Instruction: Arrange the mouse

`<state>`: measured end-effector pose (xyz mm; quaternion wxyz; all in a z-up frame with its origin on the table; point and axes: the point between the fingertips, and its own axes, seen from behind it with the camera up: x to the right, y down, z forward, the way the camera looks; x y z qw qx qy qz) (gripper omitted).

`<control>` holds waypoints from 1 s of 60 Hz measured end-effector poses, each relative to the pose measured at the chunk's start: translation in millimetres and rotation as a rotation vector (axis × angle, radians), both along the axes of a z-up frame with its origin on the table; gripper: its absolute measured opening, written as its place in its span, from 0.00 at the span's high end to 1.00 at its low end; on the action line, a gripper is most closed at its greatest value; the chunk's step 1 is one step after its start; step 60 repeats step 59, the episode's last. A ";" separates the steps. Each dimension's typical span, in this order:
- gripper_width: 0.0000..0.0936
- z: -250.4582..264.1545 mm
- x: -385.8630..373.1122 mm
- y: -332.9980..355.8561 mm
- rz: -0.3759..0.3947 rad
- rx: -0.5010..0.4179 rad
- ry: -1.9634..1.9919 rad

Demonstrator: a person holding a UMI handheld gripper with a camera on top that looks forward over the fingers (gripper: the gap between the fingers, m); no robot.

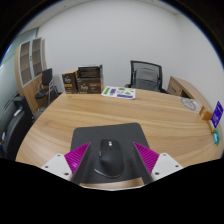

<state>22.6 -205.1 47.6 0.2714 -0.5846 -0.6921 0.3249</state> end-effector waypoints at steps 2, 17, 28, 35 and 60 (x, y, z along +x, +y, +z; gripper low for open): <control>0.09 11.7 6.5 3.4 -0.001 -0.008 0.004; 0.09 122.9 90.0 68.9 -0.057 0.021 0.077; 0.09 183.0 172.9 127.0 -0.122 0.042 0.098; 0.09 206.8 219.2 155.9 -0.142 0.045 0.106; 0.09 230.4 311.3 222.8 -0.183 0.058 0.132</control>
